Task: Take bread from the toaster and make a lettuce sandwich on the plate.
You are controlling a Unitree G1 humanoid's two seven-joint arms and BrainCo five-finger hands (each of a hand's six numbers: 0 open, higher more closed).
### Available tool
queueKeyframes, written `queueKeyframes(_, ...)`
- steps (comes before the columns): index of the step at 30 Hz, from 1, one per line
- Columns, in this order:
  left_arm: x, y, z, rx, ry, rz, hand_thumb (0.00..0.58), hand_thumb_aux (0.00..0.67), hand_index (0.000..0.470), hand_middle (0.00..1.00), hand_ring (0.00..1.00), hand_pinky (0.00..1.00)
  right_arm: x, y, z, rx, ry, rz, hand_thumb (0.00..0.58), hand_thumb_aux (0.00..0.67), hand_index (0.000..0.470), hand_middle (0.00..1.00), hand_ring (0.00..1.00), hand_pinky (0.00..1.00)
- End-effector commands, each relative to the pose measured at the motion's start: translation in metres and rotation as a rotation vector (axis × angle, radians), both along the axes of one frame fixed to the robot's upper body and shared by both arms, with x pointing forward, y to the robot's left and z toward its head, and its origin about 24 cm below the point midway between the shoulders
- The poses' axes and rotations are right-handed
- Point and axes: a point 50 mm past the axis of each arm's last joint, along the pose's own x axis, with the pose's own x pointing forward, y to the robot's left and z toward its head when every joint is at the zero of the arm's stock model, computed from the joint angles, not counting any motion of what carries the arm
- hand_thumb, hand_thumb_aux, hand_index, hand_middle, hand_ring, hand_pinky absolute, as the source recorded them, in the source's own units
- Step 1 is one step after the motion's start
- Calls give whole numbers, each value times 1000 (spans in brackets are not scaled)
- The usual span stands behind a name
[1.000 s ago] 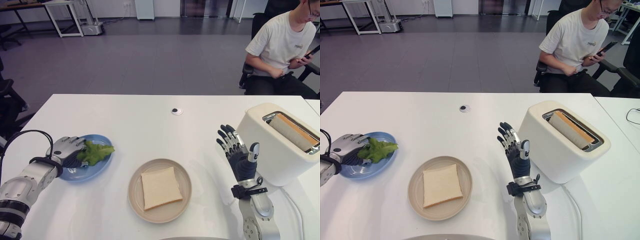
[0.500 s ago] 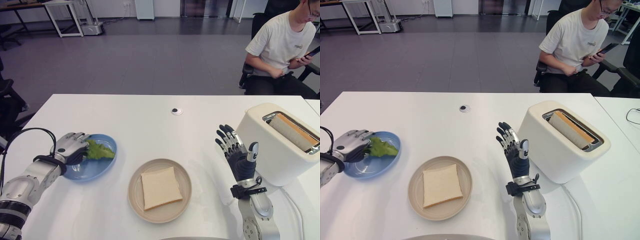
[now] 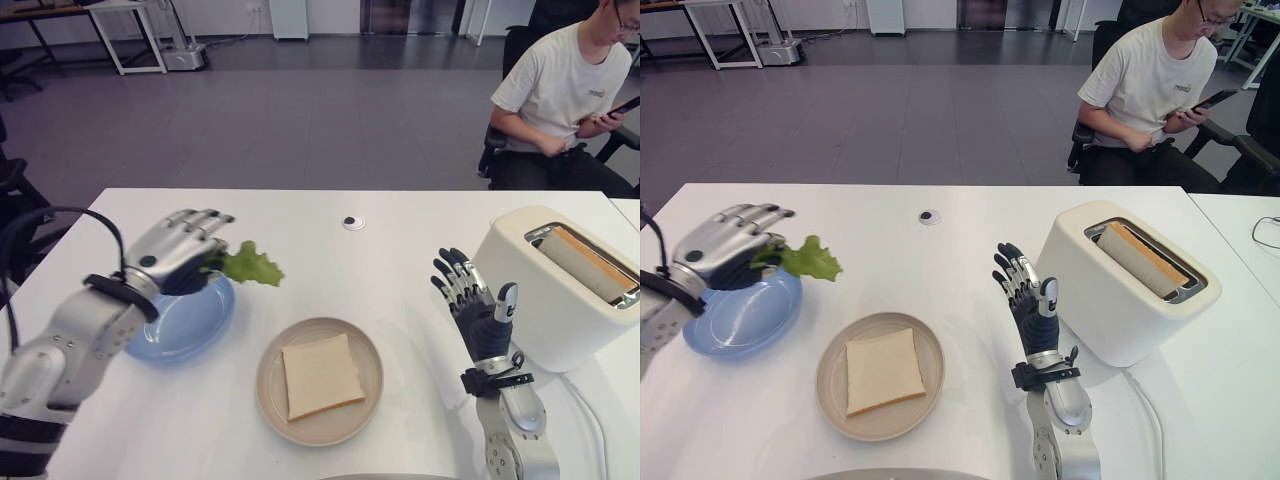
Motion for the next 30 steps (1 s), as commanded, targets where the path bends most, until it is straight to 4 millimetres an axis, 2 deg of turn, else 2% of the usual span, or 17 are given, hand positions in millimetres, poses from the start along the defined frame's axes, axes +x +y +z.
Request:
queueKeyframes(1,-15,-42,-24,-52,109,-144,580,670,470,0,0,0,4,-2,1,10,1,-5,0,0,0,0,0,0)
queueKeyframes(5,-30,-71,-42,-43,184,-254,580,670,470,0,0,0,4,-4,2,10,-4,-11,0,0,0,0,0,0)
queueKeyframes(9,-41,-82,-58,-30,251,-292,580,670,470,0,0,0,4,-2,5,15,-12,-6,0,0,0,0,0,0)
queueKeyframes(12,-50,-85,-64,-2,290,-316,580,670,470,0,0,0,3,-2,5,15,-10,-8,0,0,0,0,0,0)
queueKeyframes(16,-57,-77,-73,72,360,-311,580,670,470,0,0,0,3,-3,6,16,-11,-12,0,0,0,0,0,0)
queueKeyframes(24,-66,-72,-68,112,399,-319,580,670,470,0,0,0,4,-4,6,15,-13,-19,0,0,0,0,0,0)
queueKeyframes(25,-65,-71,-68,112,399,-314,474,384,269,0,0,0,4,-4,6,15,-14,-19,0,0,0,0,0,0)
queueKeyframes(26,-65,-71,-68,107,399,-311,0,0,0,0,0,0,5,-4,6,15,-14,-18,0,0,0,0,0,0)
queueKeyframes(30,-62,-74,-54,83,346,-309,0,0,0,0,0,0,5,-4,6,9,-18,-17,0,0,0,0,0,0)
